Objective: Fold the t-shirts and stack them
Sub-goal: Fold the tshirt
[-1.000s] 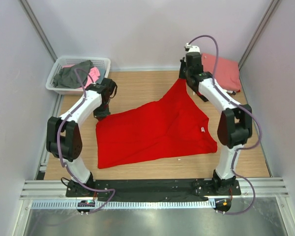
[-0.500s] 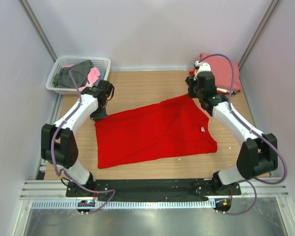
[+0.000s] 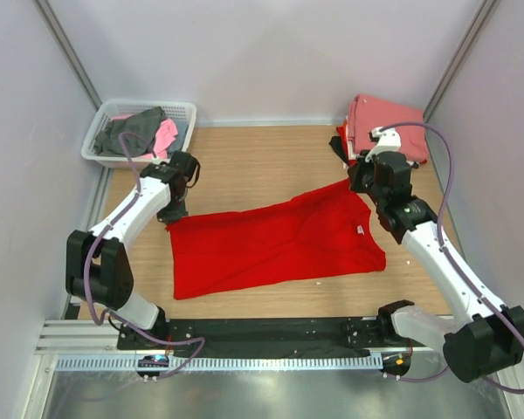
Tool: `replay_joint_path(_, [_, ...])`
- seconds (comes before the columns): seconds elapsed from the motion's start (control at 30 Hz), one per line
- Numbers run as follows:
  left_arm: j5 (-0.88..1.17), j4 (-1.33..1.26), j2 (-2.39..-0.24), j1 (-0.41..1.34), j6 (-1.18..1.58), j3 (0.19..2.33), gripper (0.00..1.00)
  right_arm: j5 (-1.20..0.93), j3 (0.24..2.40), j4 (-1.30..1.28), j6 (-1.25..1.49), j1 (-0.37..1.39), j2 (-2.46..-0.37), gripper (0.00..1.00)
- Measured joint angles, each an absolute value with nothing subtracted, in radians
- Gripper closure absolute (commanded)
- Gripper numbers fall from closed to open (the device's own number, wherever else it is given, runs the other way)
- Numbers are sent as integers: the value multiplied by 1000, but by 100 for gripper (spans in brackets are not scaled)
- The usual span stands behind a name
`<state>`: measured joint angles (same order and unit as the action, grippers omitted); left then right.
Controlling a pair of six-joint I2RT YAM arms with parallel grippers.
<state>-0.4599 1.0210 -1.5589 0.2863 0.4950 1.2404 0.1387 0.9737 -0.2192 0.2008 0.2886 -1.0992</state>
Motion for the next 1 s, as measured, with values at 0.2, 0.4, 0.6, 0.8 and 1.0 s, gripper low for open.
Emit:
replay_joint_path(0.2, [-458, 1006, -1548, 286, 495, 1211, 100, 121, 876, -272, 245, 289, -995, 98])
replay_joint_path(0.4, [-452, 1010, -1549, 286, 493, 1196, 100, 141, 799, -332, 317, 289, -899, 99])
replay_joint_path(0.6, [-447, 1023, -1556, 286, 497, 1156, 94, 261, 677, -464, 514, 289, -766, 66])
replay_joint_path(0.8, [-433, 1061, -1546, 286, 513, 1118, 30, 314, 595, -613, 686, 289, -714, 31])
replay_joint_path(1.0, [-433, 1074, -1485, 286, 518, 1159, 32, 305, 620, -613, 761, 289, -766, 32])
